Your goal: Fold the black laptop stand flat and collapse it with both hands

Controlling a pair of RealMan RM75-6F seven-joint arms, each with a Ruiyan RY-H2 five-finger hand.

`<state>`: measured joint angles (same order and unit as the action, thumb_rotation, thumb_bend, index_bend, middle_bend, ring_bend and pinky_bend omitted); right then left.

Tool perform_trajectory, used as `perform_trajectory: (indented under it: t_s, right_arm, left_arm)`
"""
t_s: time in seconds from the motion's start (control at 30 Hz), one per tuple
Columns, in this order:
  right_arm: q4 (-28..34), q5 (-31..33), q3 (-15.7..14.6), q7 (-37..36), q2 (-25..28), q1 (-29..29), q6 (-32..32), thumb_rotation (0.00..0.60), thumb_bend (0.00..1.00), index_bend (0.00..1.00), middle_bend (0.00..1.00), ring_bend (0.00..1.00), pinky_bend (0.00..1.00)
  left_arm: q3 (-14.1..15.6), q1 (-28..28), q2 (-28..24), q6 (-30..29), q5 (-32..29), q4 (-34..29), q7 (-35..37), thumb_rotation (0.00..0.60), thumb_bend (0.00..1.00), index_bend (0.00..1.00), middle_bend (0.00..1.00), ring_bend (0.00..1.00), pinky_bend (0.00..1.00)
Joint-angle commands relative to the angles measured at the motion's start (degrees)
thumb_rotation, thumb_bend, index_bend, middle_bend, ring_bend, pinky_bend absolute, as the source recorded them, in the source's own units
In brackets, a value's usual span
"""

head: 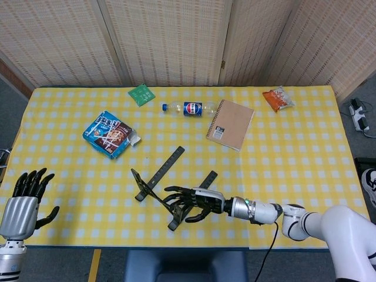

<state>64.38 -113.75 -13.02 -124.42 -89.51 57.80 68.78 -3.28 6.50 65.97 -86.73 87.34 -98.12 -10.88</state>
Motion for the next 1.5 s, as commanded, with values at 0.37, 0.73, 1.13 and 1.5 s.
perform_trajectory:
  t_s: [0.37, 0.73, 1.13, 1.5]
  right_arm:
    - [1.0, -0.5, -6.6, 1.7, 4.4, -0.3, 6.6, 0.6, 0.29, 0.0, 0.18, 0.24, 0.09]
    - [4.7, 1.0, -7.7, 4.4, 6.2, 0.9, 6.4, 0.6, 0.29, 0.0, 0.18, 0.24, 0.09]
    - [9.2, 1.5, -7.9, 9.3, 6.7, 2.2, 5.1, 0.6, 0.29, 0.0, 0.17, 0.23, 0.06]
    - [12.8, 1.6, -8.2, 13.2, 7.5, 3.0, 4.5, 0.6, 0.29, 0.0, 0.16, 0.21, 0.05]
  left_arm:
    - [-1.3, 12.9, -2.2, 19.2, 1.9, 4.4, 20.2, 0.6, 0.31, 0.13, 0.11, 0.05, 0.0]
    - [2.1, 25.3, 0.8, 33.8, 8.5, 9.9, 41.5, 0.6, 0.31, 0.17, 0.13, 0.05, 0.0]
    - [4.2, 28.6, 9.5, 34.5, 8.7, 17.0, 43.4, 0.6, 0.32, 0.31, 0.22, 0.11, 0.0]
    - [5.2, 28.2, 13.5, 31.6, 7.4, 19.9, 42.9, 0.6, 0.34, 0.39, 0.25, 0.13, 0.0]
